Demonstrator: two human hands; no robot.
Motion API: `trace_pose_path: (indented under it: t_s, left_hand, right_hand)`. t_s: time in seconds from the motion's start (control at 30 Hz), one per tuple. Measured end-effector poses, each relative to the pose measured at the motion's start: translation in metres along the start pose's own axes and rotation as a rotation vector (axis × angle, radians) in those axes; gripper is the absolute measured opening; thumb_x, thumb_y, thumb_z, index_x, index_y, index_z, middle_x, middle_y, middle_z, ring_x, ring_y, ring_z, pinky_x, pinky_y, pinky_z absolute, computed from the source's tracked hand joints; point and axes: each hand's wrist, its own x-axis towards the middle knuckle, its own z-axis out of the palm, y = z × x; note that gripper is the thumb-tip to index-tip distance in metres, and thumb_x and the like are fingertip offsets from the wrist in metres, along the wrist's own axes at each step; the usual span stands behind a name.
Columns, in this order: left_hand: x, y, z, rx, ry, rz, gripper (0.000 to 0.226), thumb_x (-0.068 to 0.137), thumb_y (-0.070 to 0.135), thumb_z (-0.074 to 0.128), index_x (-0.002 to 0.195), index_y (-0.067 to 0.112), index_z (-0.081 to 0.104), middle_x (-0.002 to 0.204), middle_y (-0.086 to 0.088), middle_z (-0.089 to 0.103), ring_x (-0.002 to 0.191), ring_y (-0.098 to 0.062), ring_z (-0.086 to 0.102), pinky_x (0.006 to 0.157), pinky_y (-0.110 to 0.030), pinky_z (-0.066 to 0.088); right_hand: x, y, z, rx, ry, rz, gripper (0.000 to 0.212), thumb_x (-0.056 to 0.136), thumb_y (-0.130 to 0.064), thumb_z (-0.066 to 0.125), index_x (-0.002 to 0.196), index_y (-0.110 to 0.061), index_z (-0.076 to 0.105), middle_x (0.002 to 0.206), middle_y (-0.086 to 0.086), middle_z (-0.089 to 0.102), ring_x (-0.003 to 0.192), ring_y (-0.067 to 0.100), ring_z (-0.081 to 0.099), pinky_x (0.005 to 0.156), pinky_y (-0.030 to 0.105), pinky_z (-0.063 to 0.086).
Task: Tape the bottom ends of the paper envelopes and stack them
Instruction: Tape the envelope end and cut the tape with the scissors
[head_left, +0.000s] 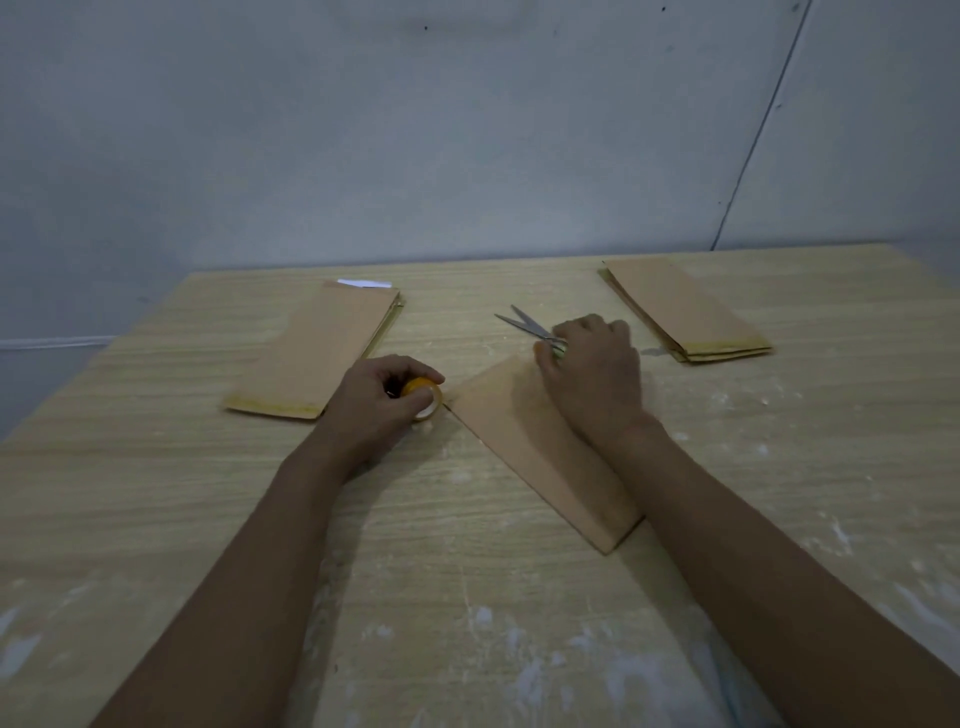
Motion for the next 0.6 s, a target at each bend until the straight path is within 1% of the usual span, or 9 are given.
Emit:
trace_pose_path:
  t_s: [0.07,0.13,0.2,0.27,0.33,0.4,0.5,0.57,0.6]
  left_hand:
    - [0.0,-0.001,0.0,-0.003,-0.004,-0.002,0.019,0.074,0.022,0.063,0.086,0.022,0.078,0.08,-0.011,0.07,0.062,-0.013,0.055,0.057,-0.032,0.047]
    - [0.0,-0.001,-0.001,-0.001,-0.008,-0.002,0.019,0.074,0.021,0.064,0.086,0.022,0.078,0.077,-0.01,0.069,0.061,-0.013,0.054,0.057,-0.031,0.046]
    - [-0.001,0.0,-0.001,0.003,-0.015,0.002,0.019,0.075,0.02,0.064,0.088,0.02,0.078,0.077,-0.01,0.069,0.061,-0.013,0.054,0.057,-0.03,0.046]
    - [-0.002,0.001,-0.002,0.004,-0.02,0.004,0.019,0.076,0.018,0.065,0.09,0.018,0.078,0.077,-0.008,0.069,0.062,-0.012,0.056,0.059,-0.031,0.048]
    - [-0.002,0.001,-0.003,0.011,-0.018,0.008,0.02,0.076,0.017,0.066,0.092,0.017,0.078,0.078,-0.005,0.069,0.064,-0.01,0.058,0.061,-0.029,0.05]
    - [-0.003,0.002,-0.004,0.021,-0.014,0.007,0.019,0.078,0.016,0.068,0.093,0.017,0.079,0.082,-0.008,0.071,0.066,-0.009,0.059,0.062,-0.027,0.051]
    - [-0.004,0.003,-0.004,0.025,-0.006,0.002,0.017,0.086,0.001,0.069,0.095,0.012,0.078,0.084,-0.013,0.071,0.067,-0.008,0.06,0.062,-0.023,0.049]
    - [-0.004,0.005,-0.003,0.023,0.0,-0.002,0.019,0.087,-0.002,0.066,0.095,0.01,0.078,0.083,-0.011,0.07,0.067,-0.008,0.06,0.061,-0.021,0.049]
    - [-0.005,0.005,-0.003,0.018,0.002,-0.006,0.019,0.088,-0.002,0.066,0.096,0.01,0.078,0.083,-0.01,0.07,0.067,-0.008,0.06,0.061,-0.021,0.049]
  right_hand:
    - [0.004,0.012,-0.003,-0.091,-0.106,0.129,0.036,0.098,-0.034,0.047,0.114,-0.007,0.063,0.12,0.013,0.057,0.115,0.035,0.043,0.088,0.043,0.041]
    - [0.005,0.018,-0.004,-0.074,-0.2,0.202,0.034,0.099,-0.032,0.042,0.116,-0.008,0.059,0.122,0.012,0.054,0.118,0.036,0.04,0.091,0.045,0.039]
    - [0.006,0.018,-0.005,-0.023,-0.232,0.23,0.034,0.097,-0.033,0.046,0.117,-0.008,0.057,0.124,0.012,0.052,0.12,0.036,0.04,0.093,0.045,0.039]
    - [0.01,0.016,-0.009,0.048,-0.258,0.267,0.04,0.093,-0.038,0.055,0.117,-0.006,0.056,0.125,0.014,0.05,0.121,0.037,0.041,0.094,0.043,0.04]
    - [0.014,0.014,-0.012,0.055,-0.299,0.299,0.046,0.09,-0.041,0.061,0.117,-0.004,0.057,0.126,0.017,0.049,0.122,0.039,0.042,0.094,0.04,0.04]
    - [0.017,0.014,-0.013,0.023,-0.305,0.302,0.041,0.09,-0.036,0.063,0.113,-0.003,0.058,0.125,0.019,0.053,0.121,0.04,0.044,0.092,0.039,0.041]
    - [0.012,0.007,-0.016,-0.054,-0.276,0.276,0.028,0.095,-0.027,0.057,0.111,-0.004,0.058,0.122,0.018,0.055,0.122,0.038,0.042,0.092,0.042,0.041]
    - [0.005,0.0,-0.018,-0.087,-0.246,0.214,0.024,0.098,-0.024,0.052,0.114,-0.005,0.055,0.122,0.016,0.054,0.122,0.036,0.041,0.093,0.043,0.04]
    - [0.0,-0.003,-0.021,-0.098,-0.223,0.17,0.022,0.1,-0.022,0.05,0.113,-0.006,0.052,0.121,0.016,0.055,0.121,0.036,0.042,0.09,0.043,0.039]
